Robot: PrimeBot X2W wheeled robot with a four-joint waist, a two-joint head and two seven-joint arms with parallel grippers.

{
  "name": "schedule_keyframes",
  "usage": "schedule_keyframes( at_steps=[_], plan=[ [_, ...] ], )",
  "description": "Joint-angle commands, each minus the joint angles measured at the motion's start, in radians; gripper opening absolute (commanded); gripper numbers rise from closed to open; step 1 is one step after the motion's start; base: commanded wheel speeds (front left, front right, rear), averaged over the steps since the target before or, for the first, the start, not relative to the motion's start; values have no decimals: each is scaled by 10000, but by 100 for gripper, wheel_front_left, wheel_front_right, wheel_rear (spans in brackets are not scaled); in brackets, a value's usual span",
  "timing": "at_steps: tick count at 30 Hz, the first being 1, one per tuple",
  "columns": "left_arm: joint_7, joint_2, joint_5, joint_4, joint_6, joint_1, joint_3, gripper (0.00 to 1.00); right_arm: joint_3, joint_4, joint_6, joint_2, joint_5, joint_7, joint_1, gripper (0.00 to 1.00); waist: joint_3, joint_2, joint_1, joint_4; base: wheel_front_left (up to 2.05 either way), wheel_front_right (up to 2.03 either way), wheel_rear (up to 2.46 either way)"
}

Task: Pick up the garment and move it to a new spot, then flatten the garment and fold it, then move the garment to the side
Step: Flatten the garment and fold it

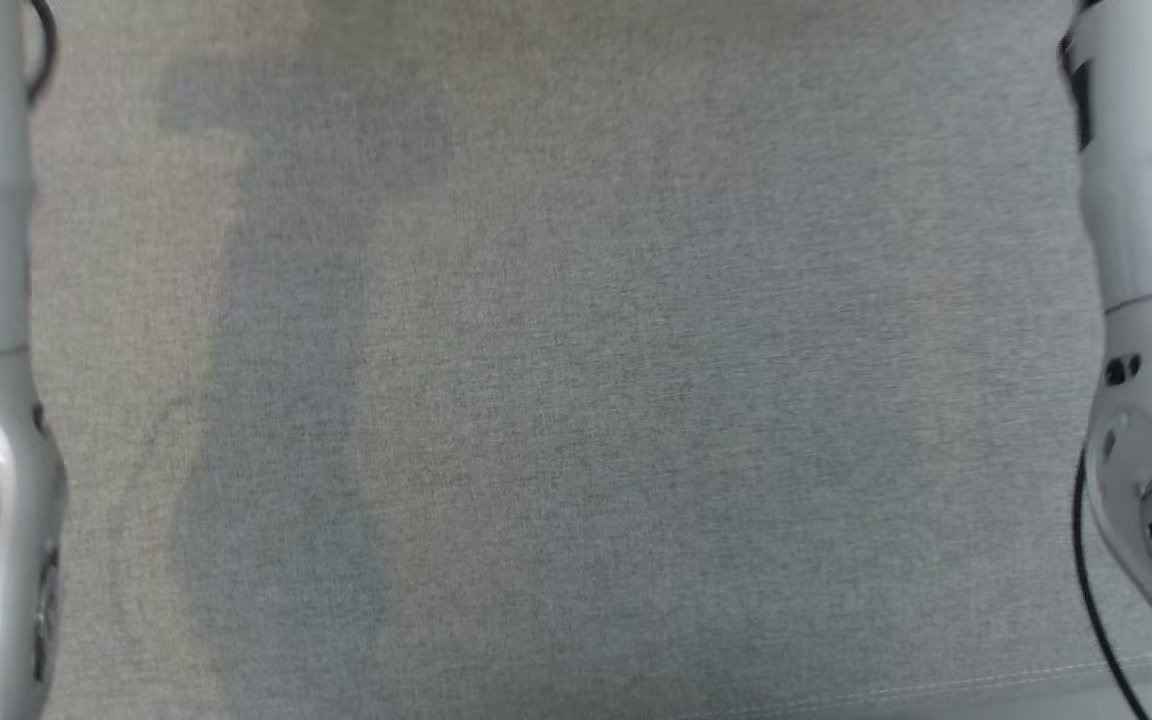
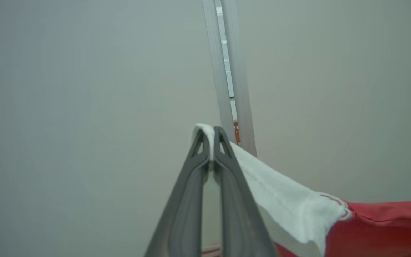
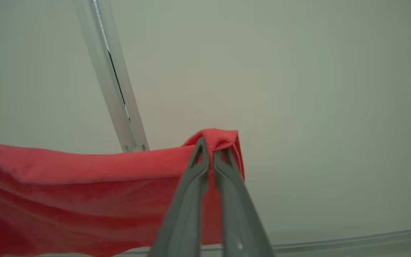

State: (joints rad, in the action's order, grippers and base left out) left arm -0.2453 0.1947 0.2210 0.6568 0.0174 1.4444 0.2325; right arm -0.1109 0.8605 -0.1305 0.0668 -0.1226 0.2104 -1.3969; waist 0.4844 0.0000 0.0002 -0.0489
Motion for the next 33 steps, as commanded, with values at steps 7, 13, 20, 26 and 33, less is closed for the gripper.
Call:
schedule_keyframes(
  at_steps=[7,13,20,26,33],
  plan=[
    [-201,-53,587,-502,389,-1812,-635,0,871,1537,-3,-98,-529,508,790,0,1504,0,-2,296,0,0,0],
    [-200,140,691,-1790,809,-3290,-883,0,1581,1009,-3,16,-1708,551,1333,0,1393,0,-2,194,0,0,0],
    [-189,410,1273,-2999,1004,-5071,-964,0,2465,299,-3,321,-3123,549,2226,0,1024,0,-2,104,0,0,0],
    [-63,589,1661,-4262,1023,-7067,-997,0,3062,-665,-3,638,-4274,551,3412,0,463,0,-2,118,0,0,0],
    [51,202,2377,-6039,849,-9889,-1020,0,3122,-2243,-2,1085,-5359,552,5635,0,-849,0,-2,309,0,0,0]
  ],
)
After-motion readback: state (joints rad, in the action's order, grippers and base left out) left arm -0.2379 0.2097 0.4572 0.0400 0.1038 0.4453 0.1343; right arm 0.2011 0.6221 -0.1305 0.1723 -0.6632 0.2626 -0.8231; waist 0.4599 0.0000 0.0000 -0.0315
